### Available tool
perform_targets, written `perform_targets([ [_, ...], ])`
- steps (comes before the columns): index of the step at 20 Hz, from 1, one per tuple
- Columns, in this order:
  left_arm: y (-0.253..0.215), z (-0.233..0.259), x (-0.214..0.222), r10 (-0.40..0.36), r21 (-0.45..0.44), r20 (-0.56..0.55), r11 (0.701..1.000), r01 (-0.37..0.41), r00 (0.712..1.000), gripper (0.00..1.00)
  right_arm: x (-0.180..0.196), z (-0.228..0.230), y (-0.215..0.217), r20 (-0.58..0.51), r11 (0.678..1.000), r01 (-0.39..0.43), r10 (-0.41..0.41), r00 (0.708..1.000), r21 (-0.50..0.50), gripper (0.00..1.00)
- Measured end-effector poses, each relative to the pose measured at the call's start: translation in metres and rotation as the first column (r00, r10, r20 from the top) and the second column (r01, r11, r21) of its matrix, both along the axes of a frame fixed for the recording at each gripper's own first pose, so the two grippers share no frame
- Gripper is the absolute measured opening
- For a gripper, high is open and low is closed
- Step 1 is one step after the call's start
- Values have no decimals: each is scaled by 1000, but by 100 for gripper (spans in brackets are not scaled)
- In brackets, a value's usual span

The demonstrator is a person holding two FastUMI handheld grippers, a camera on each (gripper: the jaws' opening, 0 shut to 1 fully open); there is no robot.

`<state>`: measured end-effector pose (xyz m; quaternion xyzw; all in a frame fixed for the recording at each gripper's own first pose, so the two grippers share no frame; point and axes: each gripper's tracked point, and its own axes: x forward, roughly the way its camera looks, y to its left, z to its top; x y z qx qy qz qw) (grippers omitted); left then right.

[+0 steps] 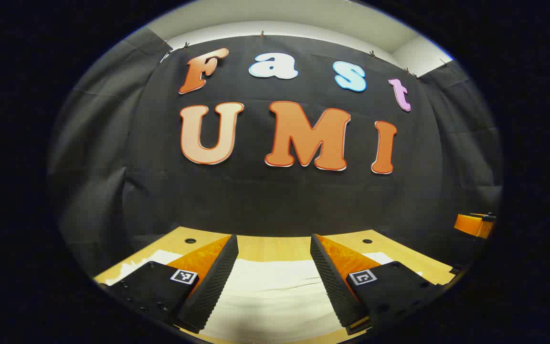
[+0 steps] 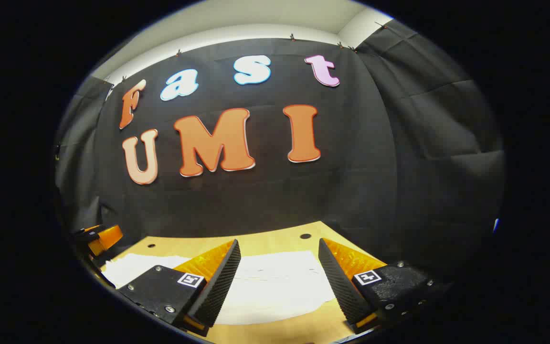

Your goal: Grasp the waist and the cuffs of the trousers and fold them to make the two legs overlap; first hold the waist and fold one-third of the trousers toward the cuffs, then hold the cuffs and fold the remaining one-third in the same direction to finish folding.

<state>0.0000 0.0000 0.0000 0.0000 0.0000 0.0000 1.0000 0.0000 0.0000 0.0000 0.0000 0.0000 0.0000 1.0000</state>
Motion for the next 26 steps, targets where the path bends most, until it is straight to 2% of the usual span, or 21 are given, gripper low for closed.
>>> perform_targets([
  [4,82,15,-15,49,37,-10,998,-49,999,99,-10,-2,50,-16,999,-46,45,999,-17,98],
  [7,118,23,-24,89,27,-11,996,-89,996,99,-13,2,67,-22,998,-68,67,997,-21,98],
  [11,133,28,-30,89,-27,-43,996,-90,995,99,-12,6,75,-39,996,-84,83,996,-13,100],
  [15,147,40,-31,137,-8,-46,990,-138,989,99,-8,8,70,-54,997,-77,75,996,-31,98],
  [17,142,39,-29,128,-3,-62,992,-129,990,99,-6,13,72,-70,996,-92,90,994,-23,98],
  [23,152,47,-23,174,-35,-31,984,-175,984,99,5,22,61,-82,992,-95,89,993,-78,98],
  [26,160,45,-21,209,-37,-37,977,-210,977,99,12,15,53,-117,995,-82,75,990,-54,98],
])
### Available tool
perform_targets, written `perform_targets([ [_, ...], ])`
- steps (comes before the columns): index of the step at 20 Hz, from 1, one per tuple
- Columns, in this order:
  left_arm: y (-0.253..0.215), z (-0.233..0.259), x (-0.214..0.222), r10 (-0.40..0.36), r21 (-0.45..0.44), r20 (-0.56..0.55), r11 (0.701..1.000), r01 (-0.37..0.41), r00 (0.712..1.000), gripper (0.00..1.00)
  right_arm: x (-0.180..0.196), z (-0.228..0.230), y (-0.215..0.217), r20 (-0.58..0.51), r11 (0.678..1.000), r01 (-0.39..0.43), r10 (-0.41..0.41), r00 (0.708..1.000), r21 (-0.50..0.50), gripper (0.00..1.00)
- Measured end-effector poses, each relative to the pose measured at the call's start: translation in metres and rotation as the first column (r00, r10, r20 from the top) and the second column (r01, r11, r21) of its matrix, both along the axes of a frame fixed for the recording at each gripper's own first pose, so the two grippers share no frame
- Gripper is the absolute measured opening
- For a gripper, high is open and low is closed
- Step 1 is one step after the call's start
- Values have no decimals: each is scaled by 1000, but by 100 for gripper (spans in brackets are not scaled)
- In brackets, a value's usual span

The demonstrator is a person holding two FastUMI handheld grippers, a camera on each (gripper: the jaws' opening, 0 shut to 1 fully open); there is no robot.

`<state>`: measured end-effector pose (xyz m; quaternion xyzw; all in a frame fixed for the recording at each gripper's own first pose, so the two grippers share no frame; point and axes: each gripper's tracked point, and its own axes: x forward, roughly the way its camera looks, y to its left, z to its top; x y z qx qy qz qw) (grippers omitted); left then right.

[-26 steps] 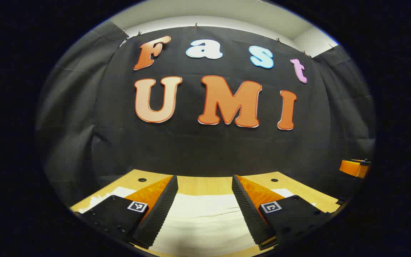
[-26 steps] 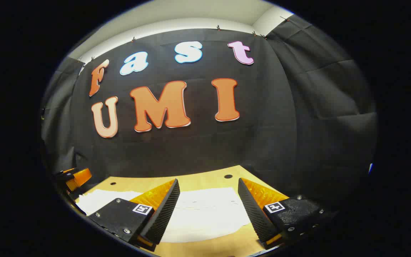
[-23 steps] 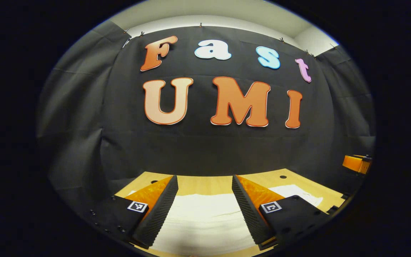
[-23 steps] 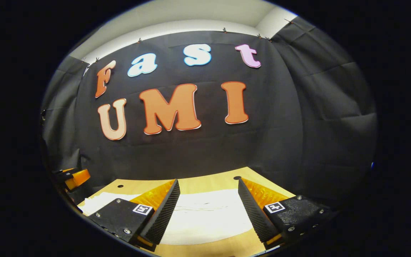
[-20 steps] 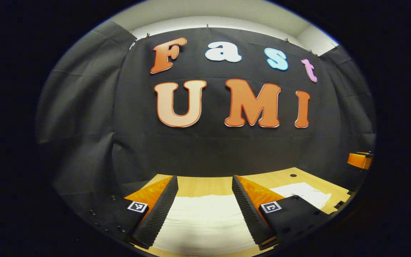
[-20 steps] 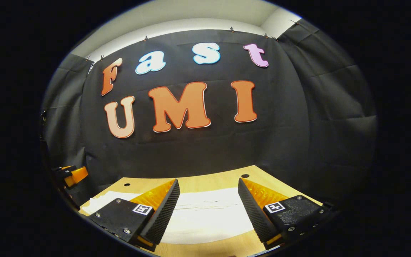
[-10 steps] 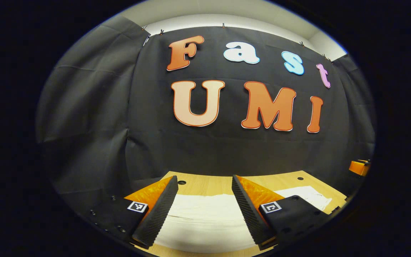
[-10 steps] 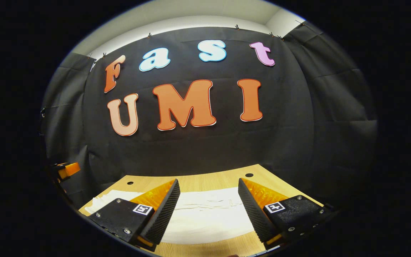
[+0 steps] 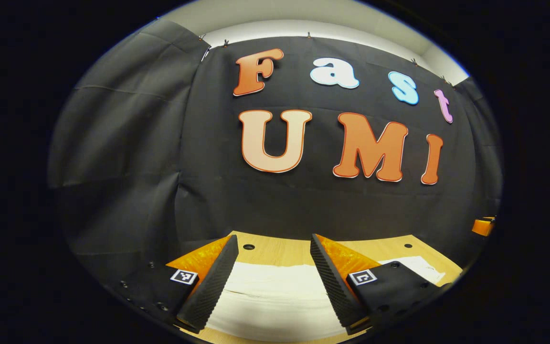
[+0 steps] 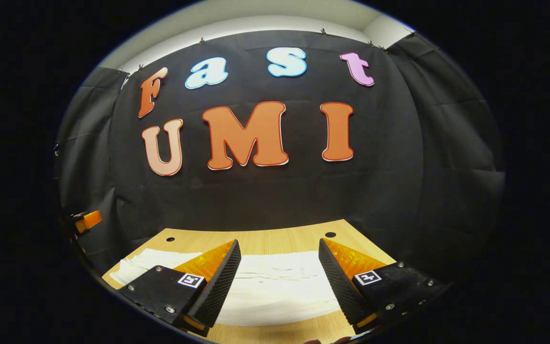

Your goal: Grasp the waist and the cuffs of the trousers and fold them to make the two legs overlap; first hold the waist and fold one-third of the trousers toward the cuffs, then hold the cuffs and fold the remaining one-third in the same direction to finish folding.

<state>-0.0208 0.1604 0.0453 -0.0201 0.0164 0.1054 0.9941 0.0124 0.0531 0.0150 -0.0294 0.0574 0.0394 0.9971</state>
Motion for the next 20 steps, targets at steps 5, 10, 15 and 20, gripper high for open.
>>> perform_targets([
  [5,-3,1,6,-15,-33,-4,999,15,1000,99,19,-28,-30,-95,995,82,-76,993,64,98],
  [10,3,-4,10,10,-12,-20,1000,-11,1000,99,31,-81,-46,-307,935,189,-93,947,300,98],
  [15,7,-14,10,26,-12,-54,1000,-26,998,99,28,-139,-67,-497,794,356,-78,864,493,99],
  [20,11,-18,10,49,-28,-76,998,-52,996,99,23,-191,-91,-645,602,544,-61,762,585,99],
])
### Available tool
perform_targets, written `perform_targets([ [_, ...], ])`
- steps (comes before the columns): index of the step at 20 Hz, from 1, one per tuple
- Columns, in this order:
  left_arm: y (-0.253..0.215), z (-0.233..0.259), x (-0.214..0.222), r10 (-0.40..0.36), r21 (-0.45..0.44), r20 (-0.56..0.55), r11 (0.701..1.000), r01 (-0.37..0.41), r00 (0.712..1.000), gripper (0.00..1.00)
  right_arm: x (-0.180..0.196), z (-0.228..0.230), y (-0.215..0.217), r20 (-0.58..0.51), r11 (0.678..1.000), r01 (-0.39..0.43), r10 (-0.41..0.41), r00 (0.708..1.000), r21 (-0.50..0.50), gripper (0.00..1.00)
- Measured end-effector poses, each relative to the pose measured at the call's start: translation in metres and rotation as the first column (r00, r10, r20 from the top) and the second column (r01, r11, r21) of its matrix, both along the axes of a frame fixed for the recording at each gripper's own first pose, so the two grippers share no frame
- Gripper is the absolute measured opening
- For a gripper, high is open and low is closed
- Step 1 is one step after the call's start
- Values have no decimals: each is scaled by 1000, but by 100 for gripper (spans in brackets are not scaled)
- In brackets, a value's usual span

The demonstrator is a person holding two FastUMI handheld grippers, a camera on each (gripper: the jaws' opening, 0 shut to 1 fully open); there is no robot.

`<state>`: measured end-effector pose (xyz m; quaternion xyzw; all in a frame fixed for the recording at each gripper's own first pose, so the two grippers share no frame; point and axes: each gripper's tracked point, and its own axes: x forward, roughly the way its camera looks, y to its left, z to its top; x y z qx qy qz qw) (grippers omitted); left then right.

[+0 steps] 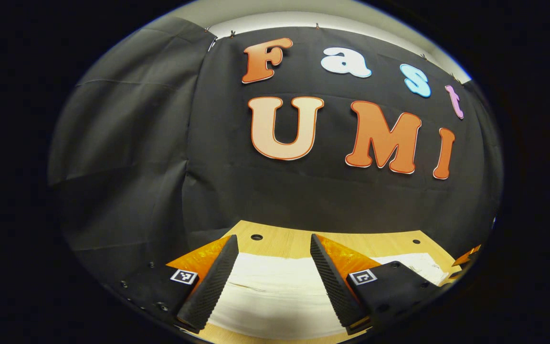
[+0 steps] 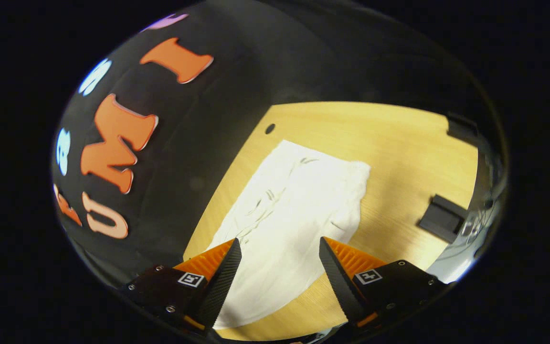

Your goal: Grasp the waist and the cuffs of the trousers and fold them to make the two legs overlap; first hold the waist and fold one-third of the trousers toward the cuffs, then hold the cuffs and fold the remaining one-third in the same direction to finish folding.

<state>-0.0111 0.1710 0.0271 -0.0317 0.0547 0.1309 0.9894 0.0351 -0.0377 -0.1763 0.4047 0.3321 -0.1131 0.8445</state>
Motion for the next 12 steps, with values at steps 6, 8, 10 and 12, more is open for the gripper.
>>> perform_targets([
  [6,7,-8,2,29,-4,-20,1000,-29,999,99,-11,-55,-32,-171,987,132,-114,979,94,99],
  [8,8,-10,2,38,-3,-26,999,-38,999,99,-12,-68,-33,-204,983,145,-121,972,111,99],
  [10,10,-13,2,49,2,-38,999,-49,998,99,-9,-74,-33,-229,980,155,-124,965,122,99],
  [12,11,-16,2,58,-1,-45,998,-58,997,99,-4,-76,-31,-243,977,164,-127,962,139,100],
])
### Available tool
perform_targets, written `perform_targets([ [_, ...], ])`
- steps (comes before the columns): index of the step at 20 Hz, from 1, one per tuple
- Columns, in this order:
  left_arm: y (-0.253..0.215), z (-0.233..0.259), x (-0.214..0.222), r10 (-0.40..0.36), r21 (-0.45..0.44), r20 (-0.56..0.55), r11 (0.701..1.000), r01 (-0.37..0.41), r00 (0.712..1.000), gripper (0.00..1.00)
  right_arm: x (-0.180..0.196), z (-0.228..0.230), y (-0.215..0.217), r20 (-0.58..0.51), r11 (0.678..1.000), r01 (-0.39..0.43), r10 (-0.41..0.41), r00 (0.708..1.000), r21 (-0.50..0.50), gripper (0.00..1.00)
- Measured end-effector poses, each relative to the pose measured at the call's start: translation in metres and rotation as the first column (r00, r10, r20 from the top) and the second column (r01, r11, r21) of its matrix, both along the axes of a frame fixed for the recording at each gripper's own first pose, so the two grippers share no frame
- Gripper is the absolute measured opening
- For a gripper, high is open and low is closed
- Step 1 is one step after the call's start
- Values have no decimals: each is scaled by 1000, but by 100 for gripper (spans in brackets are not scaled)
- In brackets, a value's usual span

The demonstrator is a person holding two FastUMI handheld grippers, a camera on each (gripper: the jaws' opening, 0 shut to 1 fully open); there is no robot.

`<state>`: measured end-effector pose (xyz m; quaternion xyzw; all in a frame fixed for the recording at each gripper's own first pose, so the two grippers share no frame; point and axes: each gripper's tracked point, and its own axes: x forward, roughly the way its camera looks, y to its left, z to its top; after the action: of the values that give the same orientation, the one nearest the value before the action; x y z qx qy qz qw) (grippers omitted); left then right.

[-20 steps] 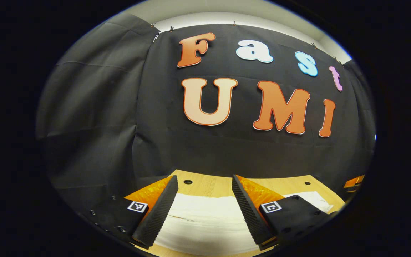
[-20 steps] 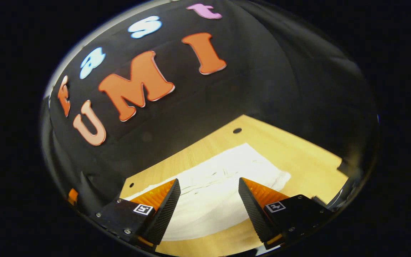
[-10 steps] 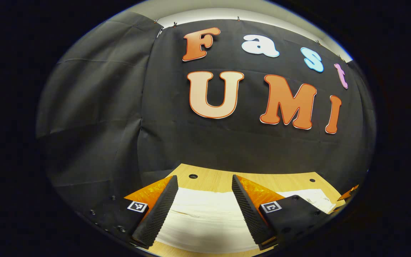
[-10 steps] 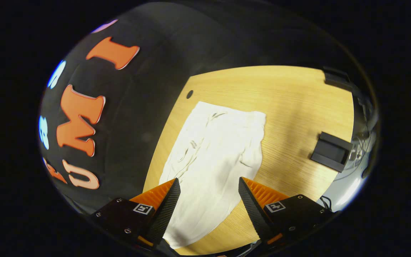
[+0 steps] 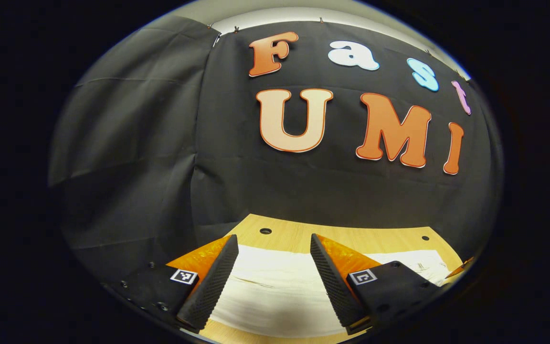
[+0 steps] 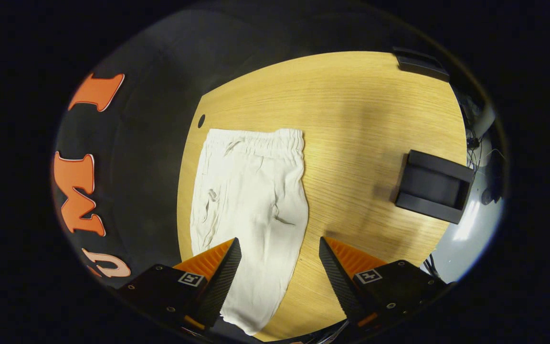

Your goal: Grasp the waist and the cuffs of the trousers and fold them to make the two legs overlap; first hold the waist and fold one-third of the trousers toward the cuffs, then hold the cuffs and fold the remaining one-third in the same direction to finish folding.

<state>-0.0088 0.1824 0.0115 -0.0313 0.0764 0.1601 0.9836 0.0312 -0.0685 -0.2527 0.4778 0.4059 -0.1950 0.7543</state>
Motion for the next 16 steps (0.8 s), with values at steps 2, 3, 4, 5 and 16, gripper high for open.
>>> perform_targets([
  [2,2,-3,1,12,-5,-5,1000,-12,1000,99,6,-6,1,-19,1000,-6,6,1000,4,98],
  [3,2,-3,1,16,-6,-9,1000,-16,1000,99,10,-8,3,-25,1000,-10,10,1000,5,99],
  [4,3,-4,0,21,-3,-12,1000,-21,1000,99,12,-9,4,-32,1000,-13,14,999,8,99],
  [5,4,-3,0,27,0,-12,1000,-27,1000,99,15,-10,5,-37,1000,-16,16,999,11,99],
  [16,12,-10,5,64,-15,-29,998,-64,998,99,29,-21,9,-96,999,5,-1,995,45,99],
])
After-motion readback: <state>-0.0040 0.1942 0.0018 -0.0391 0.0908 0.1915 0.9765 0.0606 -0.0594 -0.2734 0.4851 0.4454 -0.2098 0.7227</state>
